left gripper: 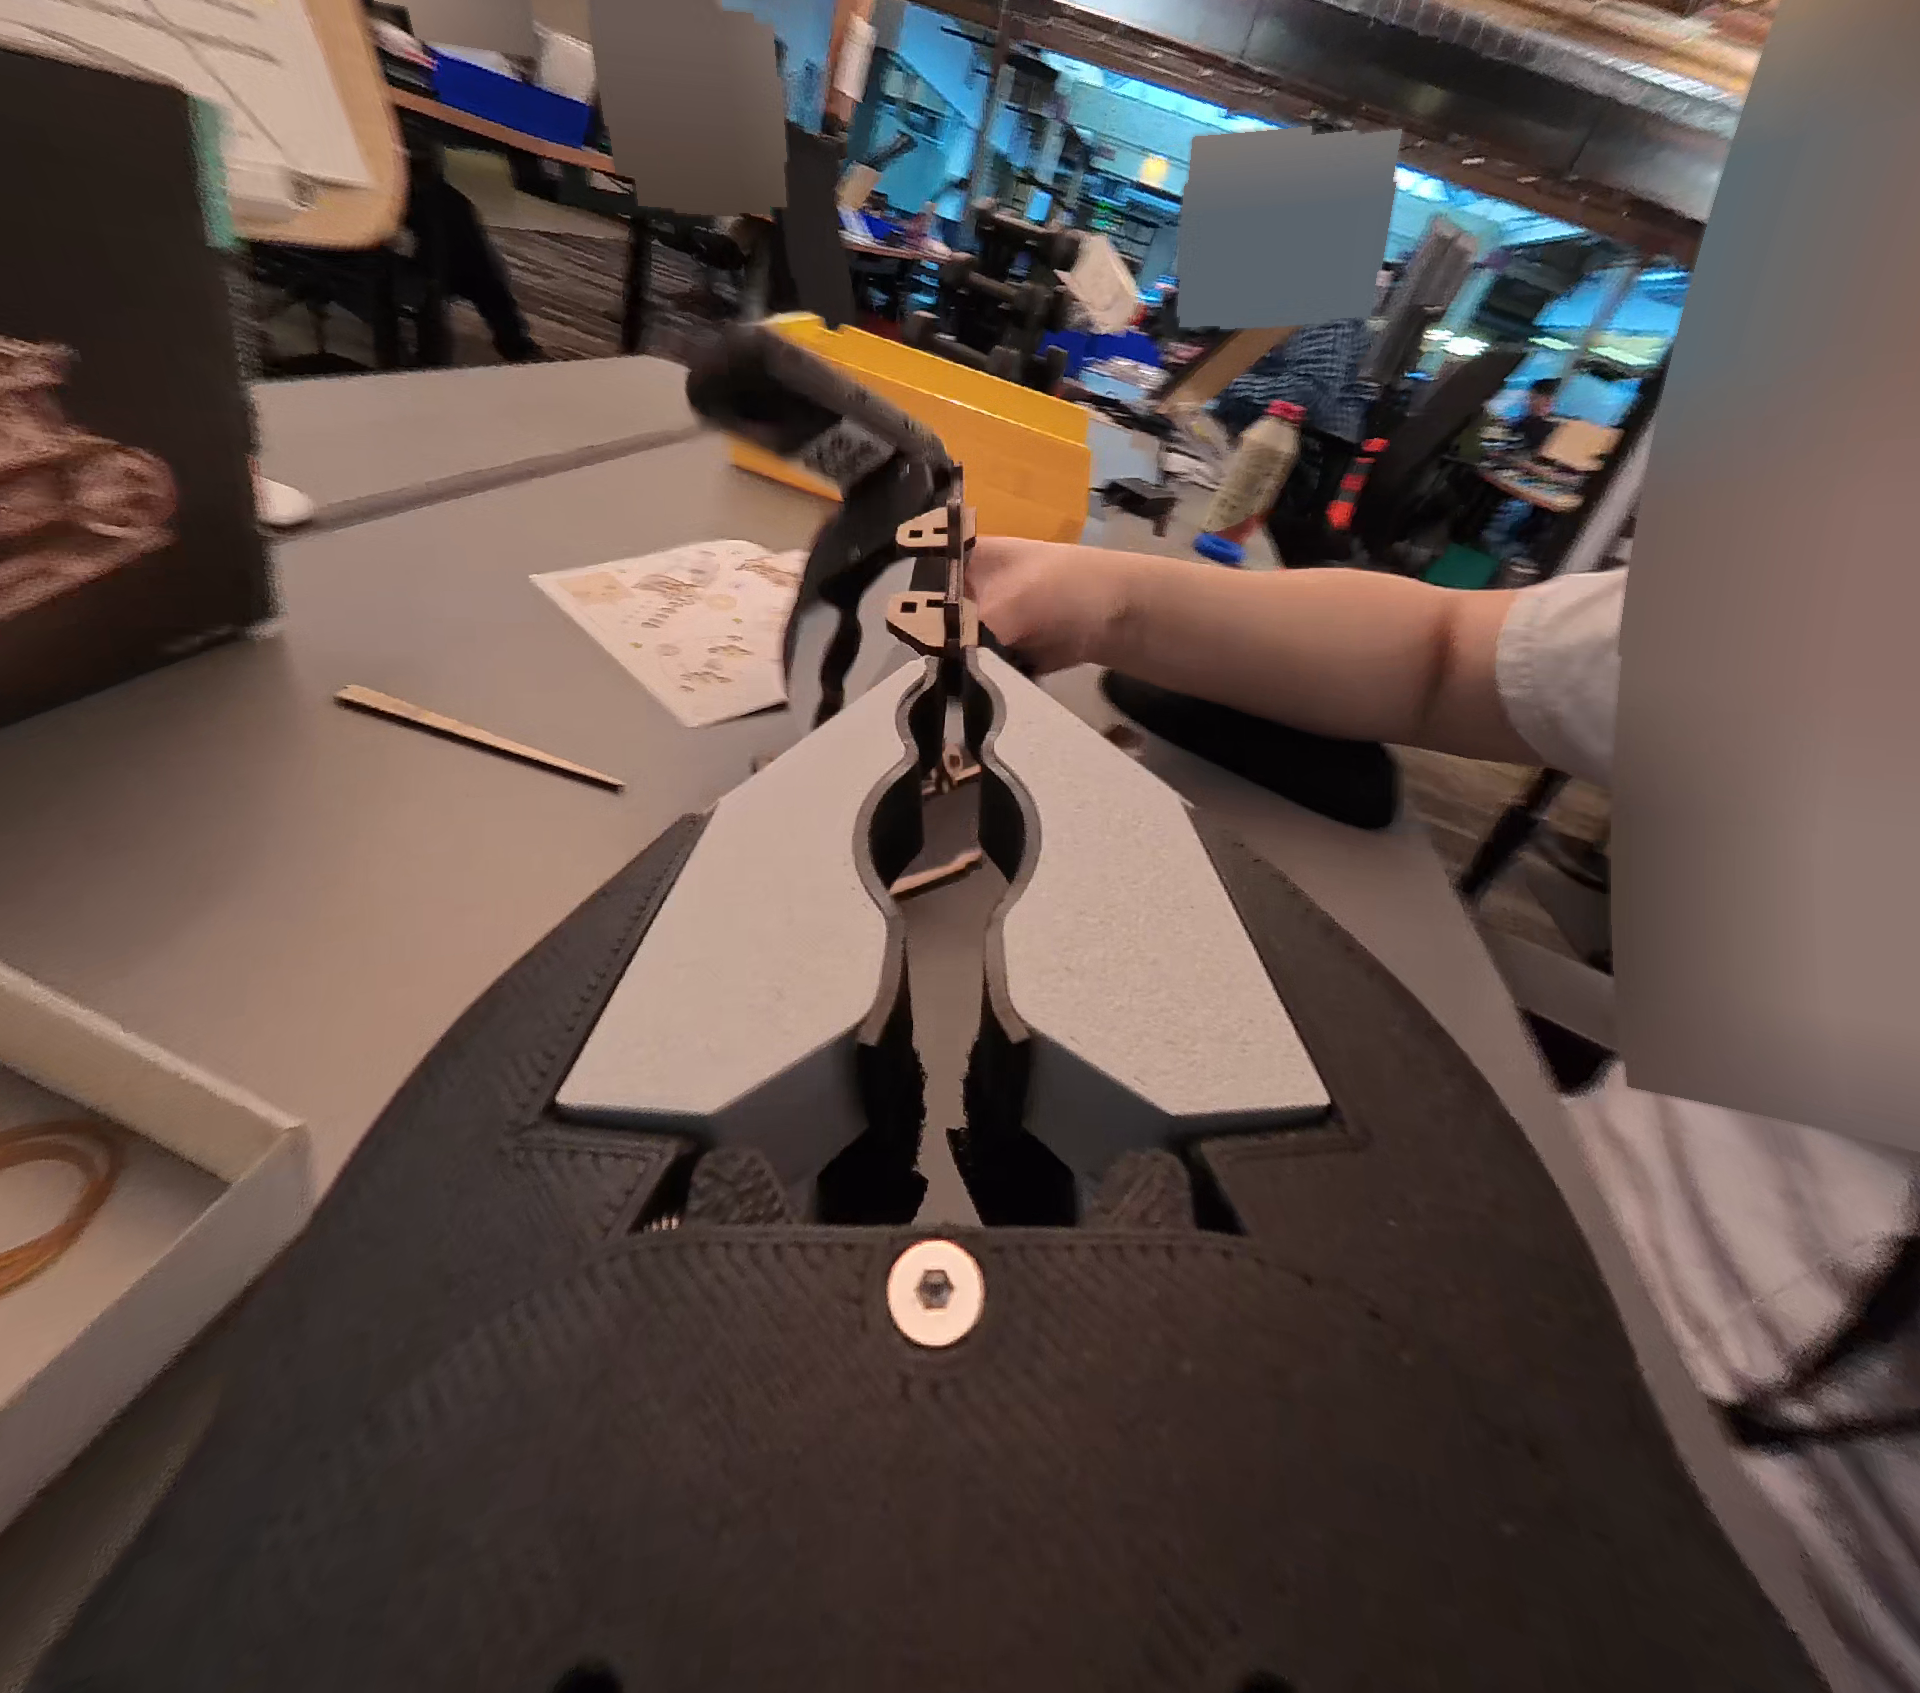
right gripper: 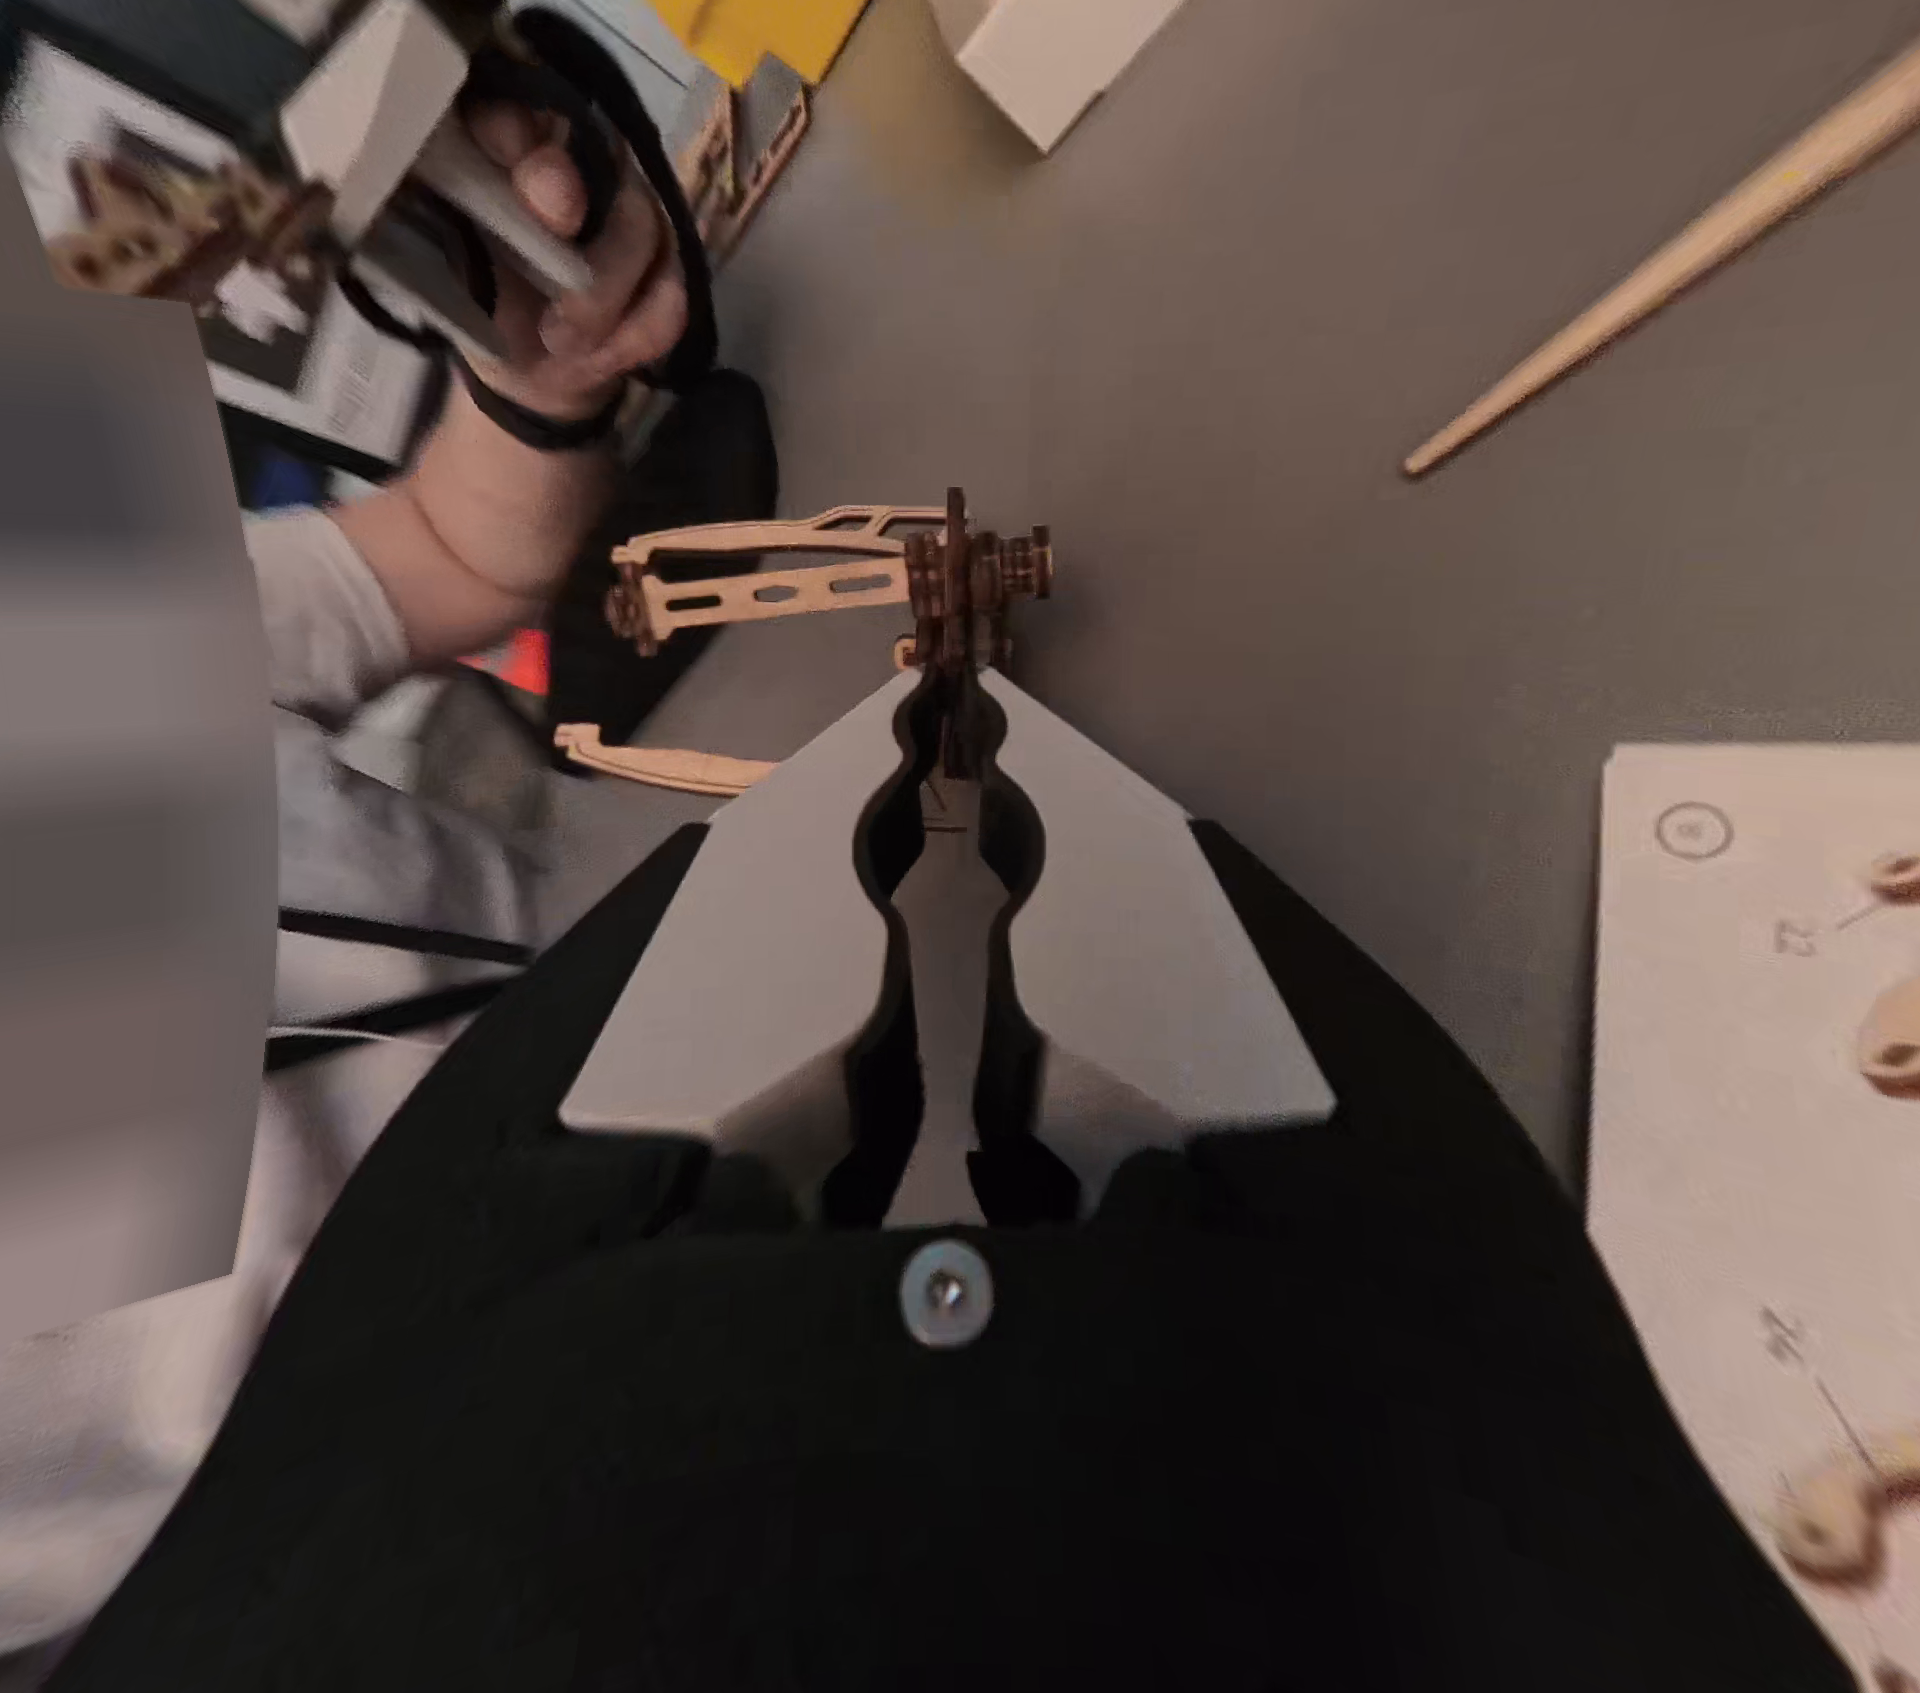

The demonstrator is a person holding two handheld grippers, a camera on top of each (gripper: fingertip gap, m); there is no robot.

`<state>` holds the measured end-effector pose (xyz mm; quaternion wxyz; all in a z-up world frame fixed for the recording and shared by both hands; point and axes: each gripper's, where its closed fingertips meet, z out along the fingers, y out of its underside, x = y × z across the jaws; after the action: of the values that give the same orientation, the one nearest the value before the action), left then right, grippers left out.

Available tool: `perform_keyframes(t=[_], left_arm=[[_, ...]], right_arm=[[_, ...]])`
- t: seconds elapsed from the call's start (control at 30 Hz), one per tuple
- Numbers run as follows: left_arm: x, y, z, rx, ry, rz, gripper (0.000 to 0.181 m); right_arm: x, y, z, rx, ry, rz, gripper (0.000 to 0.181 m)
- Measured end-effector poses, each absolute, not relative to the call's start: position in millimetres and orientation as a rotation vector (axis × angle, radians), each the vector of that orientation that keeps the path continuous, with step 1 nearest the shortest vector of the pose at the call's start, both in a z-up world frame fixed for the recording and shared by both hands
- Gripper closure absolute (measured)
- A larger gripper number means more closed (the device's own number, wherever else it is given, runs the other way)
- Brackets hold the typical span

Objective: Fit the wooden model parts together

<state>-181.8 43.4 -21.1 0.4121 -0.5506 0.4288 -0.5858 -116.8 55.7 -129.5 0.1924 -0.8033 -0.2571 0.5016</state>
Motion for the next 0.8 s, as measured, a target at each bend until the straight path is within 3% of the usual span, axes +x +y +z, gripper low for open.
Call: perform_keyframes(t=[0.2, 0.8], left_arm=[[-174, 31, -43, -1.416, 1.290, -1.377, 0.181], [-145, 2, -81, -1.369, 1.512, -1.337, 0.181]], right_arm=[[-113, 37, -107, -1.935, -1.132, 0.817, 0.181], [-119, 13, -121, -1.761, -1.335, 0.884, 0.181]])
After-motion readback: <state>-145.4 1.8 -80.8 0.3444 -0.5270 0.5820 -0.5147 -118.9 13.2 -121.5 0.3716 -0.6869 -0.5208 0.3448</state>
